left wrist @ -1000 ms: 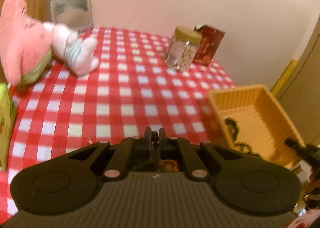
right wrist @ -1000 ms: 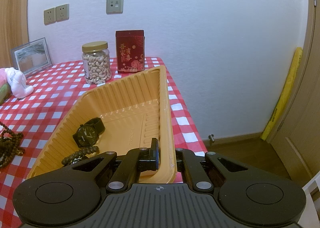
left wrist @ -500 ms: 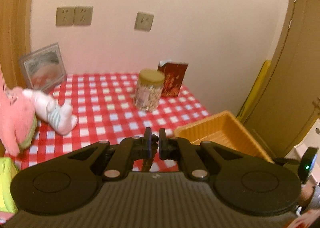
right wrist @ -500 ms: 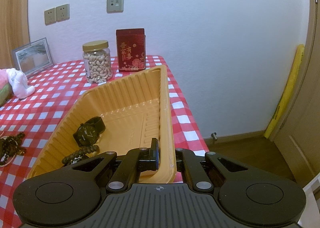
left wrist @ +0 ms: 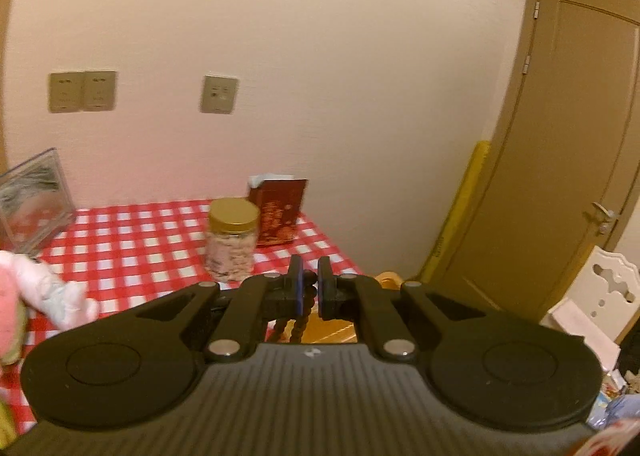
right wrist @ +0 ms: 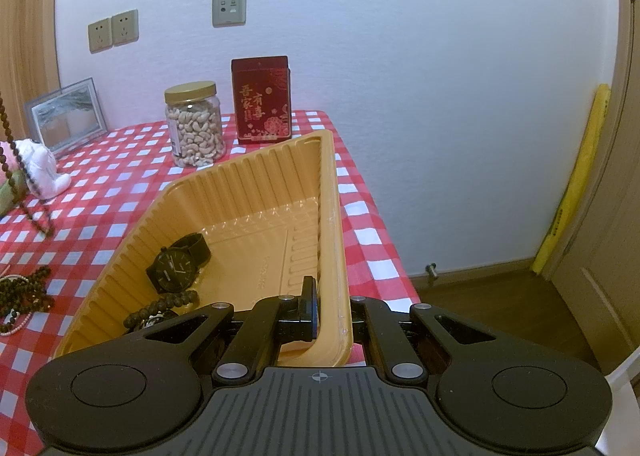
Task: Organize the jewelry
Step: 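Carry the bead strand into the orange tray and open the left tool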
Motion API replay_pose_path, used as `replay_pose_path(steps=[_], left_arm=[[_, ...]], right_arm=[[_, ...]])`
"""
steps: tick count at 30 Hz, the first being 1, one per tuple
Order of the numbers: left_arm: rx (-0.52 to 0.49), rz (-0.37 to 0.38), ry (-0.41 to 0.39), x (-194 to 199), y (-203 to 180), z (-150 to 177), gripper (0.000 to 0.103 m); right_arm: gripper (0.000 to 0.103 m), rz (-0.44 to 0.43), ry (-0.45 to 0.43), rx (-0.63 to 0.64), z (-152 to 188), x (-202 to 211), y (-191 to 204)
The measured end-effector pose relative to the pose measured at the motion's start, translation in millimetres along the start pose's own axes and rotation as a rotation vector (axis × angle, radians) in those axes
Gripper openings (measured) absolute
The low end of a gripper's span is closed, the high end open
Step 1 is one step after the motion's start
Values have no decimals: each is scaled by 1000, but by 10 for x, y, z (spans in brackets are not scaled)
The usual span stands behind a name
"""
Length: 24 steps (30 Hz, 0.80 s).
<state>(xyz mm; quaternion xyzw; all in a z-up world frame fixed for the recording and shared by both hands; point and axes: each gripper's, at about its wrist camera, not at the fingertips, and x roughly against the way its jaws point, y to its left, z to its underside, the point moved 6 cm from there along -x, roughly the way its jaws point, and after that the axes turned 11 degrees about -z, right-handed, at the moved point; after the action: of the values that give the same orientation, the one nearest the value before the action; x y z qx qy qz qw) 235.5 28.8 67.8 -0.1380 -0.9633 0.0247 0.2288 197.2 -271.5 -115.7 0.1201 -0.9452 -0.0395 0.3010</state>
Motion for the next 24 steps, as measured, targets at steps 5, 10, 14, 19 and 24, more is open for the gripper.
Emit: replay_pose_path(steps=[5,10,14,19,24], left_arm=[[3,94,3,-126,-311,-5,5],[1,198,6,-287,-688,-8,5],[11,242,38,-505,-902,86,5],[19,240,131,-863,-1018,361,5],[7,207,218,-1170,-1049,665,5]], right_arm=[[4,-1,-1,-1,8,6,-10],[4,-1,-1,-3,9,8,-3],[4,0,-1,-5,18,15,6],[4,-2,-1,-7,16,15,20],[4,-1,1,-13,18,11,10]])
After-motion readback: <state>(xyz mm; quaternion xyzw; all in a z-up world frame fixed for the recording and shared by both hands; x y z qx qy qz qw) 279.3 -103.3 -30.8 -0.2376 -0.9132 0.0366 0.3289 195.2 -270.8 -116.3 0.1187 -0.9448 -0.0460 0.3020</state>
